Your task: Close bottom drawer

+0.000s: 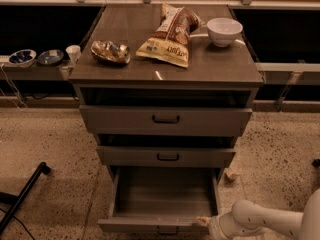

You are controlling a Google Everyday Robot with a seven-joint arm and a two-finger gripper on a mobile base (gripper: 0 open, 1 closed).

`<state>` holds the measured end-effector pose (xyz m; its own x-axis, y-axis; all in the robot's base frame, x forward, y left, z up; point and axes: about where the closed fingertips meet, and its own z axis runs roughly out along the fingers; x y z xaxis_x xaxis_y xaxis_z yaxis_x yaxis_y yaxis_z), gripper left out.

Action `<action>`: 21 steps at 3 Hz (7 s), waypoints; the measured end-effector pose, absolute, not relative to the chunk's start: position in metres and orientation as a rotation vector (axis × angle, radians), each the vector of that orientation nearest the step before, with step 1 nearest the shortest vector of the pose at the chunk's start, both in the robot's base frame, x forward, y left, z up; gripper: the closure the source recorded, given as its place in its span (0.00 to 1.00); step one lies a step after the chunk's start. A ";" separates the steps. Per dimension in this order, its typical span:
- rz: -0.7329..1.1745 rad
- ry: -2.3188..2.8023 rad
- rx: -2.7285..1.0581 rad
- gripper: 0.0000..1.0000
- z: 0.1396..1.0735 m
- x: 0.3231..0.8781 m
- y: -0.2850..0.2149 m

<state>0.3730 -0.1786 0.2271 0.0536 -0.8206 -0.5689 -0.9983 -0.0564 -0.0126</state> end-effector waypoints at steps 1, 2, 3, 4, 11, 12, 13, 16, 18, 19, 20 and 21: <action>0.638 1.820 -1.871 0.25 0.212 0.371 -0.174; 0.686 1.818 -1.829 0.43 0.200 0.370 -0.170; 0.689 1.818 -1.826 0.67 0.203 0.370 -0.170; 0.728 1.799 -1.791 0.91 0.198 0.370 -0.166; 0.595 1.789 -1.655 1.00 0.172 0.419 -0.150; 0.595 1.789 -1.654 1.00 0.172 0.419 -0.150; 0.549 1.813 -1.618 1.00 0.158 0.437 -0.154; 0.387 1.668 -1.481 1.00 0.156 0.502 -0.143; 0.346 1.605 -1.509 1.00 0.145 0.527 -0.132; 0.316 1.584 -1.513 1.00 0.139 0.541 -0.130; 0.286 1.558 -1.515 1.00 0.135 0.559 -0.126; 0.273 1.536 -1.512 1.00 0.131 0.575 -0.119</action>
Offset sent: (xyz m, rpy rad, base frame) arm -0.0012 0.0087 -0.0400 0.1392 0.0536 -0.0674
